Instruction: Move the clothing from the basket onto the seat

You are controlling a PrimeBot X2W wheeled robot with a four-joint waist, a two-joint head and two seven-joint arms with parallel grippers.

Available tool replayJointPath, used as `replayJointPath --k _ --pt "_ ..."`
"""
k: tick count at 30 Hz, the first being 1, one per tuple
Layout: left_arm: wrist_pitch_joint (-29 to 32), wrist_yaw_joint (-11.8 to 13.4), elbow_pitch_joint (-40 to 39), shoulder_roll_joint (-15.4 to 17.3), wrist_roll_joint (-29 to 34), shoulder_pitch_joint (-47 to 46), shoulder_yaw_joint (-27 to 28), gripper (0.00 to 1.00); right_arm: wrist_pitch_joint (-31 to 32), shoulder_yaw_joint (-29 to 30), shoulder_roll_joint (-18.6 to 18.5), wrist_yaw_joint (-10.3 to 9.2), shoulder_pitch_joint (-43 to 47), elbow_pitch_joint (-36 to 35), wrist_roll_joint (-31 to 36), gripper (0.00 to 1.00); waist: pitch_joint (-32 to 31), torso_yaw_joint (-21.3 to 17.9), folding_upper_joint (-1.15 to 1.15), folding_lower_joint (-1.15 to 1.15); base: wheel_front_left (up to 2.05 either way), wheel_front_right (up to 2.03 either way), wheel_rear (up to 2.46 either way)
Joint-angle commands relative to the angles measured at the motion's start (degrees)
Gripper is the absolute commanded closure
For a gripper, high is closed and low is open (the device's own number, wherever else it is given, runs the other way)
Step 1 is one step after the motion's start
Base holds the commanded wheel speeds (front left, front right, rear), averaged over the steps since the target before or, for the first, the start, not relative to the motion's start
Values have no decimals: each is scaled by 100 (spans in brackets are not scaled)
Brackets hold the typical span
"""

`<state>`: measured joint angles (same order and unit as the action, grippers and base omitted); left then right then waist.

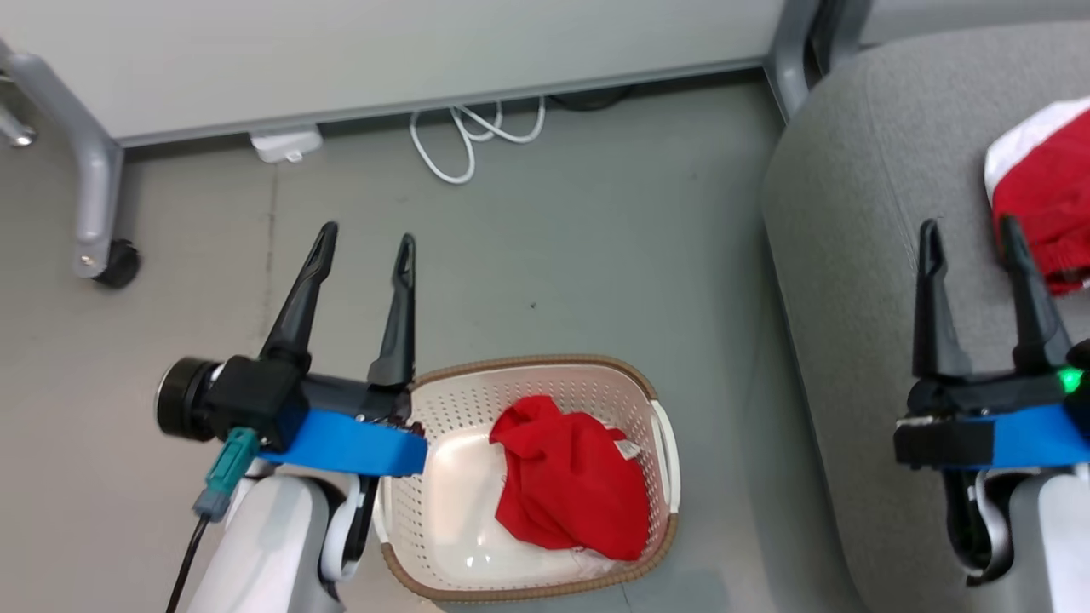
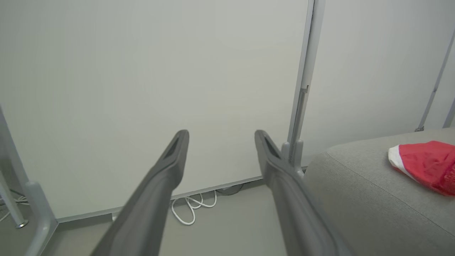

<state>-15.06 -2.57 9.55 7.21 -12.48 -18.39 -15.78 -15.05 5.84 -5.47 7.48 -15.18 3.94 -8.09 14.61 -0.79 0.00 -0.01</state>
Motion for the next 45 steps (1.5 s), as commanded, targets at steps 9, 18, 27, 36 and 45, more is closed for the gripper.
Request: replayJointPath --k 9,18,27,36,45 --pt "-17 -163 47 -187 193 701 697 0 -20 -58 172 3 603 -84 209 0 -537 291 0 1 0 0 0" --pt "-17 -292 63 -331 334 1150 1060 0 -20 -107 251 3 1031 -28 208 0 -856 299 0 1 0 0 0" --pt "-17 -361 112 -405 412 1340 1146 0 -20 -155 262 3 1197 115 71 0 -1044 310 0 1 0 0 0" --pt "-17 -395 134 -427 446 1423 1215 0 -20 -201 263 3 1212 154 15 0 -1102 264 0 1 0 0 0" --pt "-17 -434 149 -433 499 1336 1228 0 -20 -226 263 3 1190 160 -9 0 -1058 234 0 1 0 0 0"
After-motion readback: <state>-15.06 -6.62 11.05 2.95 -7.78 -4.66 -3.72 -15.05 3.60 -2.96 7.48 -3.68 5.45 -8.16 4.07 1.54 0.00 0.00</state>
